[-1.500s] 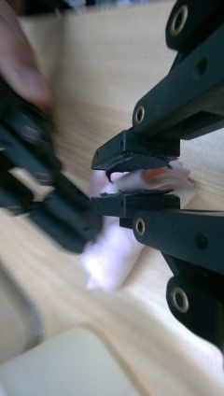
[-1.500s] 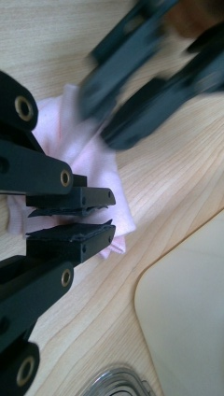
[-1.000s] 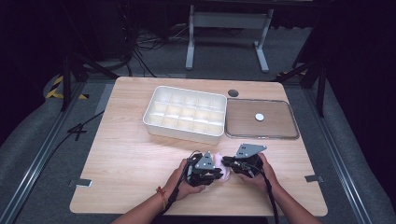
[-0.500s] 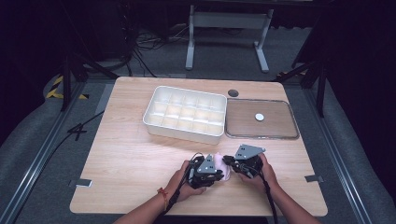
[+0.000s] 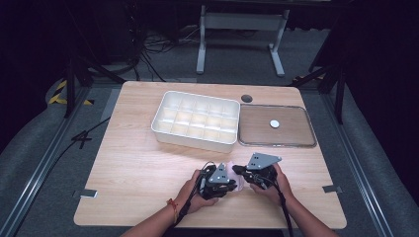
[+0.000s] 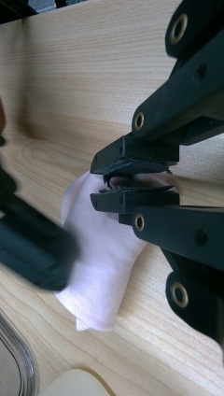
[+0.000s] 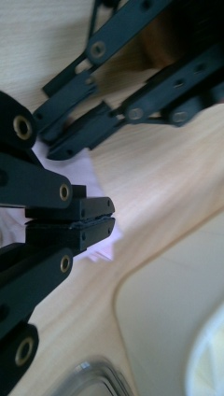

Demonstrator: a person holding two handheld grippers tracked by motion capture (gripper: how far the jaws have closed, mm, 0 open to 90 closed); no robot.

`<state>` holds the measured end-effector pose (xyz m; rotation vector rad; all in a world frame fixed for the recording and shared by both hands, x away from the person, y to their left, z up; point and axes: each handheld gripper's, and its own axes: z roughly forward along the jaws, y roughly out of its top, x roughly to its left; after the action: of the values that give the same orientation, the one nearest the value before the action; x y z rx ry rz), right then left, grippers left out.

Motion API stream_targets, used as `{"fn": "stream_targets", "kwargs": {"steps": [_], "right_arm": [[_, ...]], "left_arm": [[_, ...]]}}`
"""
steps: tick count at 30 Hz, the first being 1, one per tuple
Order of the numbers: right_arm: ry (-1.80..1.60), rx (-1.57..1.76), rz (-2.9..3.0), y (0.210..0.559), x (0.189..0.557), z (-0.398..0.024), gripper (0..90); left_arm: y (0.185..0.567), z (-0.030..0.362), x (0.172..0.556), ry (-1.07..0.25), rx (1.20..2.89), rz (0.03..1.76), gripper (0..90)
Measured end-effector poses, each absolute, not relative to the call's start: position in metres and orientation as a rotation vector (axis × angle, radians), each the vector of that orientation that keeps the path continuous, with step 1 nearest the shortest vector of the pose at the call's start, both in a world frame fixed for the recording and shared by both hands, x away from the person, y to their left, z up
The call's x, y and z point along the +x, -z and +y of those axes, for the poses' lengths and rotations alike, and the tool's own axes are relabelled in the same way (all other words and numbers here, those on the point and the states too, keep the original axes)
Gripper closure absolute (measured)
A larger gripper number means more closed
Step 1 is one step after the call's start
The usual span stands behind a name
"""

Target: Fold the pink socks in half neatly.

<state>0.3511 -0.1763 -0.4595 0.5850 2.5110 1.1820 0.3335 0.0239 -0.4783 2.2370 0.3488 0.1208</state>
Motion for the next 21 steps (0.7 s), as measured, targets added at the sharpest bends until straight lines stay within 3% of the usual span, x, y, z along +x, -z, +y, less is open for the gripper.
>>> {"fn": "stream_targets", "kwargs": {"steps": [21], "right_arm": [[-1.113,0.64,2.544,0.4684,0.354,-0.1782,90.0]], "left_arm": [[0.4791,0.0196,0.329,-0.169,2.246,0.332,84.6]]}}
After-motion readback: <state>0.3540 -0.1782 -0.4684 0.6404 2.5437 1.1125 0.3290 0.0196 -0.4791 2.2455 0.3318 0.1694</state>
